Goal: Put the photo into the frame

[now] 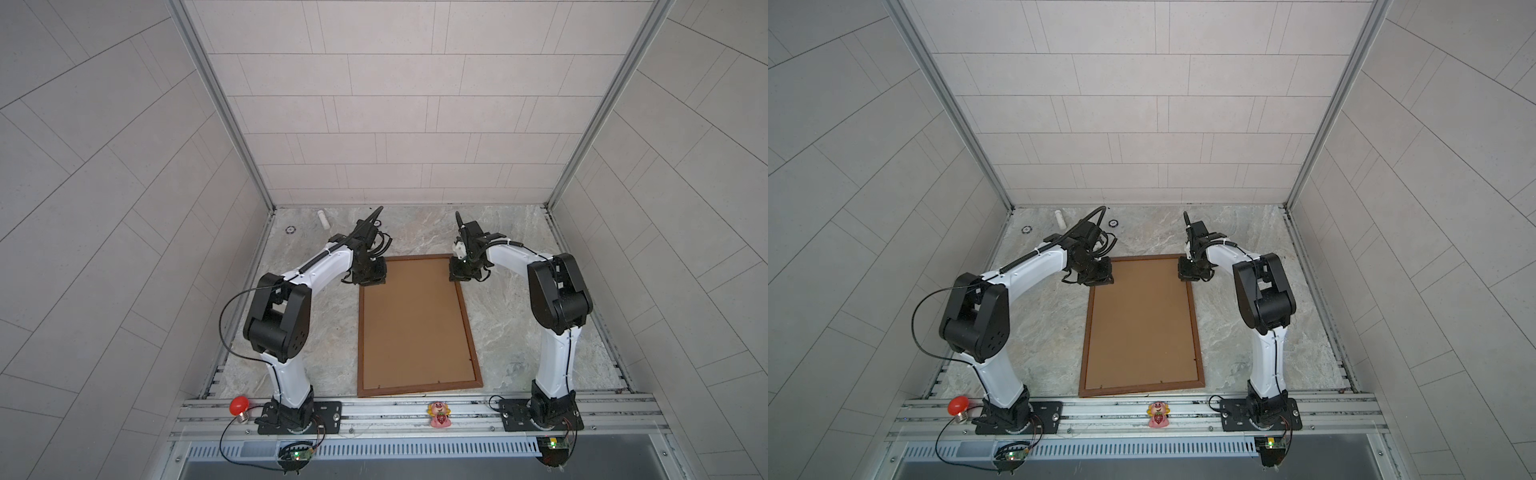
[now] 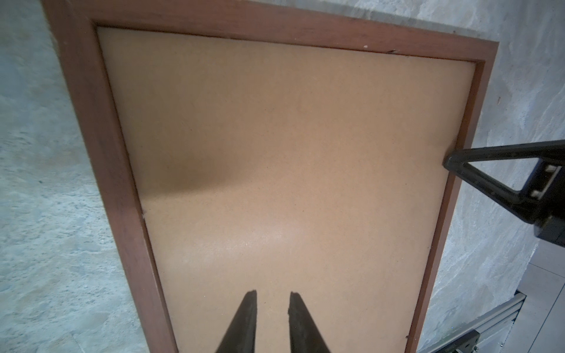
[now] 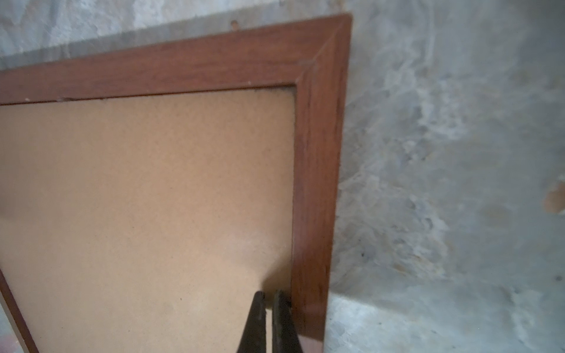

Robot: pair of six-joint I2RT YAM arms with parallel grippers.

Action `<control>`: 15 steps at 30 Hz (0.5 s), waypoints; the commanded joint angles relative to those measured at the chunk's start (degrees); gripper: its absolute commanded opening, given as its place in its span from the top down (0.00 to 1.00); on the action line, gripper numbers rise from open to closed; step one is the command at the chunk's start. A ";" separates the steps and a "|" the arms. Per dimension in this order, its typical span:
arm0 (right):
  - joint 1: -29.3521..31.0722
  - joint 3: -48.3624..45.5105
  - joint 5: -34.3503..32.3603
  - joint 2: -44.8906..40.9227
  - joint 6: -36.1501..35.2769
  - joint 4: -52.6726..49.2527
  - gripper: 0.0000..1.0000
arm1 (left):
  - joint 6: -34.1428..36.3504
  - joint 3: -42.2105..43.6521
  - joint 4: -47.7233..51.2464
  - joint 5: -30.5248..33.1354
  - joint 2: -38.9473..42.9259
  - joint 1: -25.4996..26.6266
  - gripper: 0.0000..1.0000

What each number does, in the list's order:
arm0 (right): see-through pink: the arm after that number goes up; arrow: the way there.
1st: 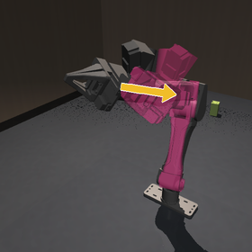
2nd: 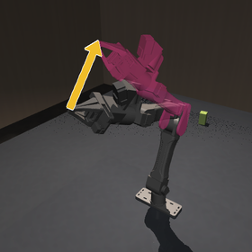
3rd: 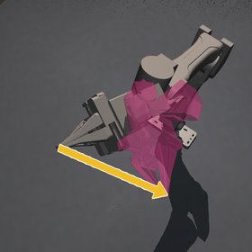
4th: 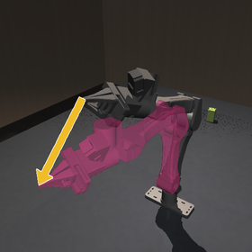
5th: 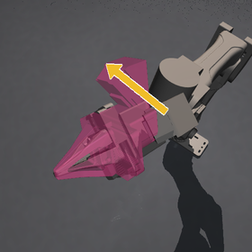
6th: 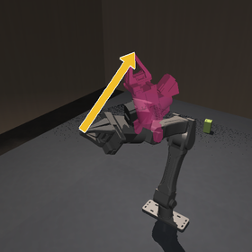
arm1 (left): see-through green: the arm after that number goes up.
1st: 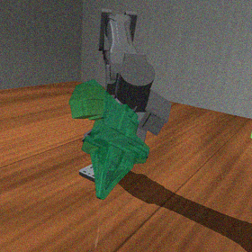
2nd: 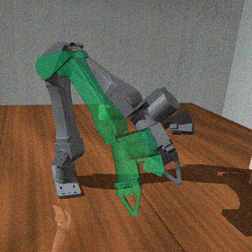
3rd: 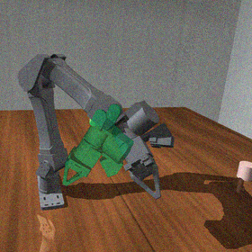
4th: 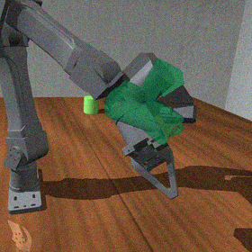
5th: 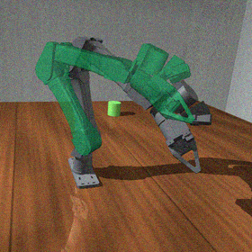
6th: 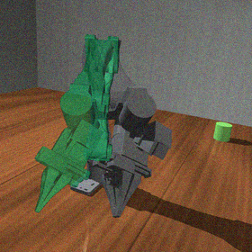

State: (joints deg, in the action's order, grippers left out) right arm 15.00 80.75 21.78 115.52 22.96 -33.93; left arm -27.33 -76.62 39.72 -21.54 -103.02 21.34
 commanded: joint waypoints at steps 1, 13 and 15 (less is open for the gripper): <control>0.38 -2.53 -2.63 4.25 0.23 -1.75 1.00 | 1.03 0.73 0.68 -0.03 2.04 -0.50 0.76; -1.07 -2.11 -2.63 -12.04 1.07 1.19 1.00 | 1.87 -13.11 3.69 -0.13 -3.75 -0.10 0.77; -1.85 -6.03 -3.14 -16.39 2.20 3.64 1.00 | 1.85 -17.72 4.53 1.14 -6.27 0.67 0.78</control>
State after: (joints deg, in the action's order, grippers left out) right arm 14.20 77.73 20.53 106.34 23.79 -32.45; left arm -25.87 -89.67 42.94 -21.41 -106.78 21.30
